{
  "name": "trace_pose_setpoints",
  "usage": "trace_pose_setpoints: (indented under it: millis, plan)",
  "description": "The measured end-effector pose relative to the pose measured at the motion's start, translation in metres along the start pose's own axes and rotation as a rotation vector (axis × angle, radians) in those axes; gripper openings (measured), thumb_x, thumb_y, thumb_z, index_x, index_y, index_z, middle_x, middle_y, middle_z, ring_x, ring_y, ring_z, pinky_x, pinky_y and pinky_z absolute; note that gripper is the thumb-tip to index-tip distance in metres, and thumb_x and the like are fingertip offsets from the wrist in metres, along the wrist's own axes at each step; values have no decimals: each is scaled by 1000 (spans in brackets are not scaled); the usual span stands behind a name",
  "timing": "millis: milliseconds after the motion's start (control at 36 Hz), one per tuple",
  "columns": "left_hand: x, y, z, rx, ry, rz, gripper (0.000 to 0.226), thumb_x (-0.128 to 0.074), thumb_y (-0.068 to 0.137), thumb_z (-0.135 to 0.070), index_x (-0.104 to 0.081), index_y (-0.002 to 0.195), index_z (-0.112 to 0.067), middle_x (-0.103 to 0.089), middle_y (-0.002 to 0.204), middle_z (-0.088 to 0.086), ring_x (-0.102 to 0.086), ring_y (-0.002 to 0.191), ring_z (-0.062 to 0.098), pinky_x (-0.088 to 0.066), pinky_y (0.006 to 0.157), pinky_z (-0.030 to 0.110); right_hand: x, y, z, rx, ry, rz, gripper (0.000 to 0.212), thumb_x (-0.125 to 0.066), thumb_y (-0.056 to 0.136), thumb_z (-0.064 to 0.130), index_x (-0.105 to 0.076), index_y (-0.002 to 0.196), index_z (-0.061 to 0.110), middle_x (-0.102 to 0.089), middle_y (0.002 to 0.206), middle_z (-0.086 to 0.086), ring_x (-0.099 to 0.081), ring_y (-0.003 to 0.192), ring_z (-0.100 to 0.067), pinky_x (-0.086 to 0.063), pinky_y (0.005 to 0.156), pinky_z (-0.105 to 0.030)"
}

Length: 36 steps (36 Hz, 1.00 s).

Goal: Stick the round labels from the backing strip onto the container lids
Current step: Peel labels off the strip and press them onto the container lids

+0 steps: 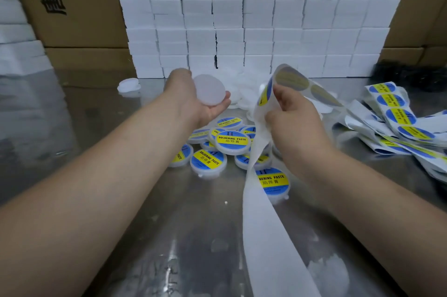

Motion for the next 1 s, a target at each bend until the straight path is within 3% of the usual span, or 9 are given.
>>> trace_pose_setpoints:
  millis: [56, 111, 139, 194, 306, 389, 500, 889, 1000]
  plan:
    - [3, -8, 2, -38, 86, 28, 23, -43, 94, -31, -45, 88, -9, -55, 89, 14, -56, 74, 28, -48, 59, 35, 0, 0, 0, 7, -1, 2, 54, -36, 79, -7, -57, 125, 15, -63, 120, 1, -58, 111, -14, -47, 95, -30]
    - [2, -14, 4, -134, 264, 82, 16, -46, 93, -29, -50, 86, -15, -59, 84, 8, -50, 69, 20, -43, 62, 27, 1, -1, 1, 26, 17, 3, 45, -37, 80, -6, -64, 108, 16, -66, 89, 9, -59, 74, -1, -46, 60, -12]
    - [1, -16, 5, -208, 370, 90, 12, -48, 92, -28, -54, 87, -19, -62, 86, 4, -49, 69, 18, -42, 63, 26, 2, 0, 2, 32, 21, -1, 39, -39, 81, -5, -66, 96, 19, -61, 72, 12, -51, 56, 0, -39, 46, -12]
    - [-3, -22, 3, -394, 601, 97, 10, -50, 90, -28, -56, 82, -27, -65, 89, -7, -51, 72, 13, -43, 69, 27, 4, 1, 1, 34, 12, -12, 29, -43, 85, 0, -64, 80, 19, -51, 53, 12, -37, 41, -3, -29, 37, -12]
    - [-17, -43, 2, -837, 1007, 197, 16, -56, 86, -26, -58, 94, -39, -59, 96, -19, -54, 87, -5, -44, 78, 15, 5, 1, 2, 62, -22, -21, 23, -41, 88, 6, -62, 81, 11, -40, 49, 7, -28, 33, -4, -22, 34, -12]
    - [-19, -47, 9, -990, 1258, 213, 23, -56, 85, -27, -54, 105, -38, -52, 107, -11, -52, 101, 5, -41, 85, 23, 5, 0, 5, 90, -48, -14, 22, -42, 90, 9, -62, 89, 17, -47, 52, 11, -37, 33, 1, -26, 34, -11]
    - [-20, -50, 12, -1067, 1335, 239, 20, -57, 84, -27, -56, 104, -32, -47, 101, -10, -43, 90, 1, -33, 75, 18, 1, 1, 4, 96, -68, 10, 22, -43, 90, 11, -62, 82, 20, -44, 38, 18, -38, 32, 0, -24, 33, -9]
    - [-25, -67, 14, -1270, 1532, 203, 33, -66, 76, -43, -64, 101, -21, -56, 102, -2, -51, 99, 16, -34, 77, 21, 0, 1, 4, 109, -24, 40, 54, -47, 83, 1, -62, 52, 43, -55, 52, 28, -45, 43, 6, -32, 43, -6]
    - [-23, -64, 9, -1282, 1521, 178, 28, -61, 82, -43, -65, 101, -22, -58, 102, -2, -51, 100, 16, -33, 77, 21, -1, 1, 6, 119, -15, 54, 45, -47, 82, -1, -61, 56, 33, -56, 51, 26, -46, 46, 6, -33, 45, -5]
Point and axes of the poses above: each hand's wrist, its own y-axis towards the middle knuckle, its own x-axis out of the back of the hand, z = x × y, the point moved 7 cm from there along y, towards the middle knuckle
